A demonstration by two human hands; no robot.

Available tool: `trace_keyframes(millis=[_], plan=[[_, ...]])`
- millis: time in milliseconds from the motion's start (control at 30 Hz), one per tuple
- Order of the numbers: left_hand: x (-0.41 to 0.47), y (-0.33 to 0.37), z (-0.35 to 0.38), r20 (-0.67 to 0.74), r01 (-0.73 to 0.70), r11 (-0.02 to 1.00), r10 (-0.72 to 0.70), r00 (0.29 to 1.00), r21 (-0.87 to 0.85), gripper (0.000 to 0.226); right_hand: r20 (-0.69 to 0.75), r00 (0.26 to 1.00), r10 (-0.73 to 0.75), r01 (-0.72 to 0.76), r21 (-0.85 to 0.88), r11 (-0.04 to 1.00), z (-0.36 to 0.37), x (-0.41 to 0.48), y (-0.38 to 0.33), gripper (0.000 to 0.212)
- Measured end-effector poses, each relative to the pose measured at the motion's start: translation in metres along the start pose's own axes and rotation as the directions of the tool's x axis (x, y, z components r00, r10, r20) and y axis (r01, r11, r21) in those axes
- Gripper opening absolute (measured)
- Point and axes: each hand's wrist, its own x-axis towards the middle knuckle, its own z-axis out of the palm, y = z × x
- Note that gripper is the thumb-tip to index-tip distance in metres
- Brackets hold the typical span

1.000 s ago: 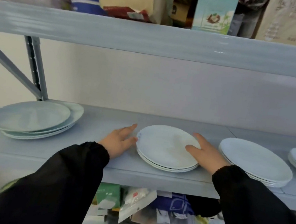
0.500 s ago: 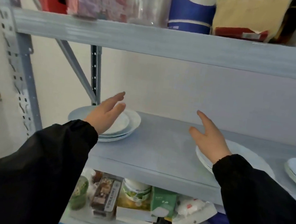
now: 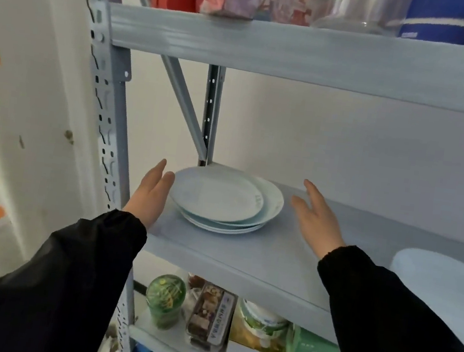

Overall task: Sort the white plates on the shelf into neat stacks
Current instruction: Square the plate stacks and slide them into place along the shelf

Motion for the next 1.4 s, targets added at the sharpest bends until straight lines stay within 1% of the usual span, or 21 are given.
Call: trace_keyframes(millis=[67, 133, 233, 333, 433, 500, 567, 633, 667, 767, 833, 933, 1067, 1167, 1267, 1400], plan=[[0.006, -0.010, 0.001, 0.001, 0.052, 0.999, -0.052, 0.999, -0.010, 0.058, -0.032, 0.999, 0.023, -0.020, 0.080, 0.997, 0.013, 0.008, 0.006, 0.059], [0.012, -0.018, 0.002, 0.015, 0.081, 0.997, -0.081, 0.997, -0.020, 0.060, -0.056, 0.998, 0.022, -0.017, 0.095, 0.995, 0.022, 0.013, 0.016, 0.059], [0.023, -0.024, 0.006, 0.046, 0.095, 0.995, -0.093, 0.995, -0.039, 0.060, -0.046, 0.998, 0.034, -0.032, 0.048, 0.998, 0.025, 0.024, 0.027, 0.057], [0.032, -0.027, 0.010, 0.061, 0.074, 0.997, -0.072, 0.996, -0.035, 0.056, -0.035, 0.998, 0.053, -0.052, 0.028, 0.998, 0.026, 0.033, 0.032, 0.055], [0.036, -0.030, 0.008, 0.049, 0.043, 0.998, -0.041, 0.998, -0.040, 0.055, -0.040, 0.999, 0.028, -0.028, 0.008, 1.000, 0.033, 0.042, 0.031, 0.056], [0.035, -0.032, 0.006, 0.044, 0.031, 0.998, -0.029, 0.999, -0.045, 0.053, -0.003, 1.000, 0.010, -0.010, -0.059, 0.998, 0.043, 0.048, 0.026, 0.058], [0.036, -0.035, 0.008, 0.085, 0.006, 0.999, -0.009, 0.996, 0.037, 0.054, 0.137, 0.990, 0.023, -0.002, -0.155, 0.988, 0.056, 0.049, 0.020, 0.060], [0.040, -0.038, 0.014, 0.174, -0.037, 0.976, 0.000, 0.985, 0.213, 0.053, 0.291, 0.956, 0.046, 0.025, -0.236, 0.972, 0.066, 0.047, 0.017, 0.061], [0.043, -0.038, 0.017, 0.202, -0.054, 0.961, -0.002, 0.979, 0.272, 0.052, 0.328, 0.942, 0.067, 0.016, -0.244, 0.970, 0.067, 0.046, 0.016, 0.064], [0.045, -0.038, 0.019, 0.189, -0.033, 0.950, -0.027, 0.982, 0.309, 0.050, 0.320, 0.942, 0.098, -0.023, -0.232, 0.972, 0.061, 0.048, 0.018, 0.066], [0.043, -0.038, 0.019, 0.174, -0.022, 0.939, -0.040, 0.984, 0.343, 0.055, 0.307, 0.945, 0.111, -0.030, -0.257, 0.966, 0.060, 0.048, 0.019, 0.067], [0.042, -0.036, 0.020, 0.168, -0.006, 0.923, -0.064, 0.984, 0.384, 0.059, 0.309, 0.941, 0.136, -0.061, -0.241, 0.969, 0.060, 0.047, 0.021, 0.069], [0.039, -0.033, 0.021, 0.170, -0.003, 0.909, -0.075, 0.983, 0.417, 0.059, 0.292, 0.946, 0.141, -0.070, -0.243, 0.968, 0.059, 0.046, 0.022, 0.066], [0.037, -0.032, 0.020, 0.178, 0.011, 0.901, -0.098, 0.979, 0.434, 0.059, 0.314, 0.937, 0.155, -0.068, -0.271, 0.960, 0.058, 0.046, 0.025, 0.067], [0.031, -0.022, 0.022, 0.187, -0.013, 0.874, -0.089, 0.978, 0.485, 0.056, 0.341, 0.926, 0.161, -0.060, -0.288, 0.956, 0.058, 0.046, 0.023, 0.069], [0.017, -0.003, 0.030, 0.184, -0.017, 0.821, -0.107, 0.977, 0.570, 0.055, 0.335, 0.923, 0.189, -0.081, -0.311, 0.947, 0.054, 0.041, 0.021, 0.067]])
